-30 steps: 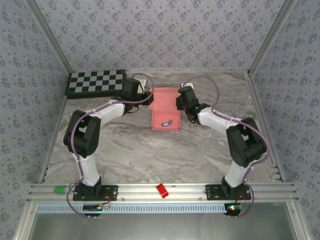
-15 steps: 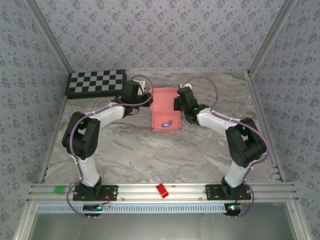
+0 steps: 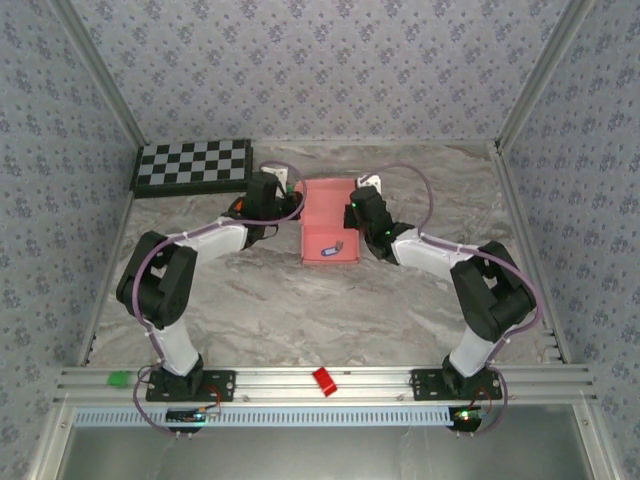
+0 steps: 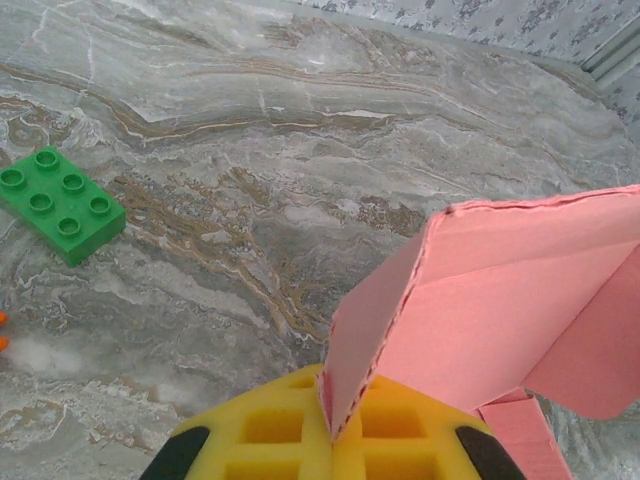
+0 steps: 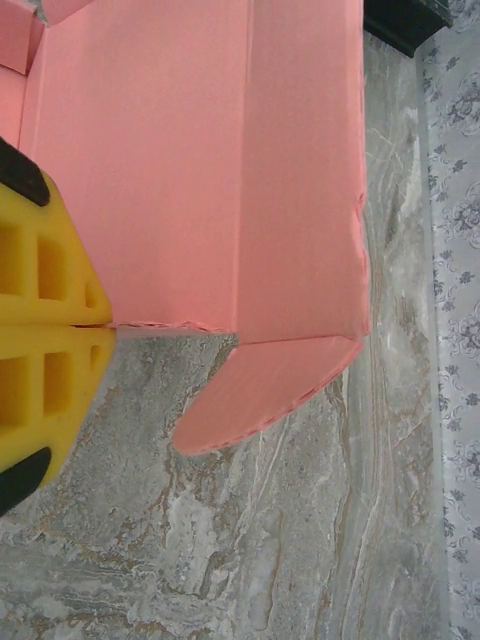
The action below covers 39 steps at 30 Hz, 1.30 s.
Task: Fold the paper box
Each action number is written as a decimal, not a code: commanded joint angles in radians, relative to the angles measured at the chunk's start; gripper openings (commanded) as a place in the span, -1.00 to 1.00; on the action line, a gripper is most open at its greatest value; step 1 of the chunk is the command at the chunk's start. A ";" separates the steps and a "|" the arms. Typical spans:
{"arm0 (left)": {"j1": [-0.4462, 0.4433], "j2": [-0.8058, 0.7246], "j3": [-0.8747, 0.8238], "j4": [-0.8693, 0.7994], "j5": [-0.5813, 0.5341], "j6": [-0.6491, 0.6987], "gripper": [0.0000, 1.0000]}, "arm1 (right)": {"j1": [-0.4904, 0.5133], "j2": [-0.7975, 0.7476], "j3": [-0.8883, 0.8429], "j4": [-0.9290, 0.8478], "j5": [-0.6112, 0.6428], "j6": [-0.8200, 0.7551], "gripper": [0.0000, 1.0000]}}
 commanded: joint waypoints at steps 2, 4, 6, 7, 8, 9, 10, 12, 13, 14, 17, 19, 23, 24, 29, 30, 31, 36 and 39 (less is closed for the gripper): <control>-0.017 -0.048 -0.040 0.100 -0.022 -0.027 -1.00 | 0.023 -0.028 -0.043 0.057 0.023 -0.016 -0.95; -0.022 -0.059 -0.064 0.123 -0.031 -0.032 -1.00 | 0.031 -0.034 -0.060 0.080 0.033 -0.025 -0.95; -0.028 -0.070 -0.083 0.140 -0.042 -0.036 -1.00 | 0.040 -0.043 -0.075 0.098 0.046 -0.032 -0.95; -0.029 -0.075 -0.093 0.149 -0.044 -0.037 -1.00 | 0.043 -0.046 -0.084 0.107 0.051 -0.036 -0.95; -0.032 -0.079 -0.102 0.156 -0.044 -0.039 -1.00 | 0.048 -0.049 -0.092 0.117 0.055 -0.040 -0.95; -0.035 -0.083 -0.109 0.163 -0.048 -0.040 -1.00 | 0.052 -0.051 -0.099 0.126 0.059 -0.044 -0.95; -0.037 -0.086 -0.117 0.169 -0.049 -0.041 -1.00 | 0.057 -0.057 -0.106 0.133 0.066 -0.049 -0.96; -0.043 -0.093 -0.129 0.176 -0.055 -0.042 -1.00 | 0.065 -0.064 -0.116 0.146 0.077 -0.055 -0.96; -0.047 -0.096 -0.136 0.176 -0.061 -0.042 -1.00 | 0.070 -0.067 -0.122 0.152 0.083 -0.060 -0.96; -0.049 -0.101 -0.143 0.182 -0.067 -0.042 -1.00 | 0.076 -0.071 -0.127 0.157 0.093 -0.063 -0.96; -0.060 -0.115 -0.167 0.196 -0.084 -0.042 -1.00 | 0.092 -0.080 -0.143 0.171 0.122 -0.078 -0.97; -0.066 -0.124 -0.182 0.204 -0.094 -0.040 -1.00 | 0.103 -0.085 -0.156 0.182 0.138 -0.081 -0.98; -0.081 -0.142 -0.207 0.219 -0.114 -0.036 -1.00 | 0.123 -0.100 -0.182 0.211 0.185 -0.096 -0.98; -0.083 -0.144 -0.211 0.221 -0.118 -0.034 -1.00 | 0.128 -0.100 -0.186 0.213 0.191 -0.097 -0.98; -0.101 -0.159 -0.247 0.252 -0.149 -0.036 -1.00 | 0.154 -0.108 -0.205 0.230 0.246 -0.112 -1.00; -0.105 -0.162 -0.254 0.259 -0.155 -0.036 -1.00 | 0.157 -0.107 -0.207 0.233 0.253 -0.115 -1.00; -0.108 -0.165 -0.260 0.262 -0.166 -0.036 -1.00 | 0.162 -0.108 -0.209 0.234 0.263 -0.119 -1.00; -0.130 -0.184 -0.289 0.289 -0.211 -0.024 -1.00 | 0.199 -0.104 -0.220 0.267 0.336 -0.156 -1.00; -0.139 -0.192 -0.299 0.299 -0.237 -0.021 -1.00 | 0.213 -0.102 -0.220 0.265 0.369 -0.159 -1.00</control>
